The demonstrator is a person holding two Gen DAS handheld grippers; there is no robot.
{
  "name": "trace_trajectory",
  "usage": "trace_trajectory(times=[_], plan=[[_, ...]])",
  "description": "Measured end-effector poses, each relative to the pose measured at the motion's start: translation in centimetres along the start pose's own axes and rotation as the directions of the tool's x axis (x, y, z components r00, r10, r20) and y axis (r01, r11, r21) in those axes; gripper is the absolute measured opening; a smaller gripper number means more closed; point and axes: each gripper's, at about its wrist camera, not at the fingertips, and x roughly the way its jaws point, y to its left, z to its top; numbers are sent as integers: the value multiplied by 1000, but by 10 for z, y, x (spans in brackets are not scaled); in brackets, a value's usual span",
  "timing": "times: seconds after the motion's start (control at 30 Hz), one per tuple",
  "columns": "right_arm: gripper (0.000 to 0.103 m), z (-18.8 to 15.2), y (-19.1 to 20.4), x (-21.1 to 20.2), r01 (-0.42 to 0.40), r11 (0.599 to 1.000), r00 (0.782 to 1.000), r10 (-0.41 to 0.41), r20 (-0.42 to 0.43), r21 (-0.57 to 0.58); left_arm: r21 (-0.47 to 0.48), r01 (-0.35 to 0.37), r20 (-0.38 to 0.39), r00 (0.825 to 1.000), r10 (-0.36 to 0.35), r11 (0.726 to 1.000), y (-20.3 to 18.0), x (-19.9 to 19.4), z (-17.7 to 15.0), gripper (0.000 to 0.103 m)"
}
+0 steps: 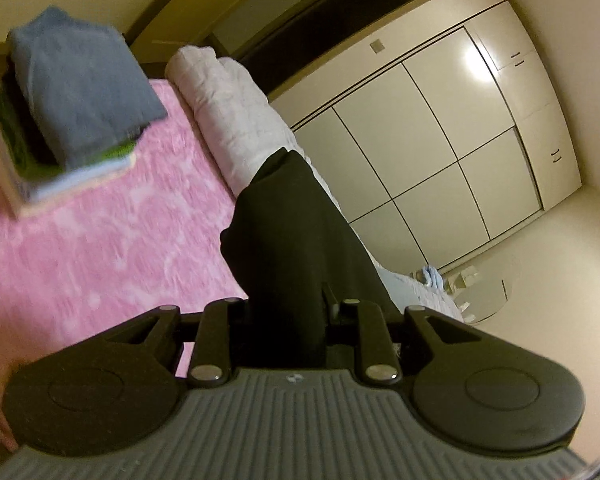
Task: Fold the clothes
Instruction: 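Carry the held trousers with both grippers toward the stack of folded clothes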
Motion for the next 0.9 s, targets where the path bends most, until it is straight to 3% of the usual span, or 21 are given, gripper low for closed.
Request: trace_trajectory(times=[0.43,0.63,0.9], plan=[[29,-12,53,238,-27,996,995,19,101,80,93,-21,-101,994,30,995,119,16,234,20],[29,12,60,327,-31,997,992,22,126,70,108,-20,-108,994,31,994,167,47,308,20],[29,37,44,395,23,997,990,-33,140,68,90,-28,-143,989,41,996,221,100,352,20]])
